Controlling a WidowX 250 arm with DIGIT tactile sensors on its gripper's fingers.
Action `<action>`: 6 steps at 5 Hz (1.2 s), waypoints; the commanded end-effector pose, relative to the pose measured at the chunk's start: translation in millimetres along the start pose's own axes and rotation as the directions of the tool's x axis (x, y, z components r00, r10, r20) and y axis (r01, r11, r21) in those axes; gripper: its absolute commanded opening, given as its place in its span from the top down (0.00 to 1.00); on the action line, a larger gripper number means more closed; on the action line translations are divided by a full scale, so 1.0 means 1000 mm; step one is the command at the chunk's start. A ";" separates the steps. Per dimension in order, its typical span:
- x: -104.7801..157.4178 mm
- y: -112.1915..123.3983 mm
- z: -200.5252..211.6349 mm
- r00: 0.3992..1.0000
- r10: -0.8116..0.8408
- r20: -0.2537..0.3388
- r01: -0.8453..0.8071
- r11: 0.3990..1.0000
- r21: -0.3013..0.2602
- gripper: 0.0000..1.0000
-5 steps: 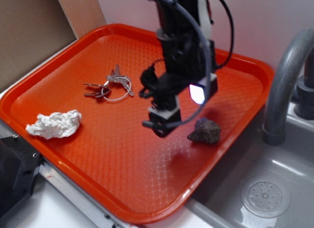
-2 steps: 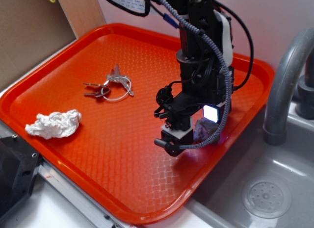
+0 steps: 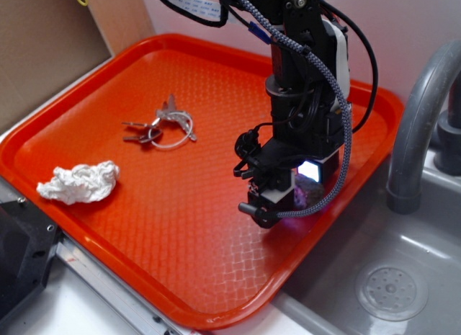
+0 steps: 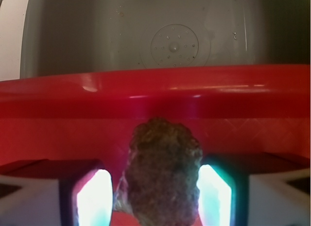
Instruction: Grab the rock.
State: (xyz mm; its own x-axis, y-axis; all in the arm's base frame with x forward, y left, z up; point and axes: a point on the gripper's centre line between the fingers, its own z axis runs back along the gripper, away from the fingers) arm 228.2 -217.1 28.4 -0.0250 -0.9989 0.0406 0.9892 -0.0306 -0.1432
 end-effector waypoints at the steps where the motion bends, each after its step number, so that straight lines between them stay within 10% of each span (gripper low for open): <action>1: -0.009 -0.017 0.036 0.972 0.233 -0.037 -0.229 0.969 0.097 1.00; 3: -0.085 -0.010 0.091 0.725 0.685 -0.066 -0.660 0.719 0.218 1.00; 4: -0.120 -0.019 0.120 0.497 0.862 -0.099 -0.788 0.496 0.364 1.00; 6: -0.165 -0.048 0.157 0.042 0.994 0.099 -0.954 0.011 0.298 1.00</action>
State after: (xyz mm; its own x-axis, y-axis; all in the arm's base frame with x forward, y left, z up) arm 227.0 -16.9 173.9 0.9891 -0.1054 -0.1026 0.1282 0.9598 0.2496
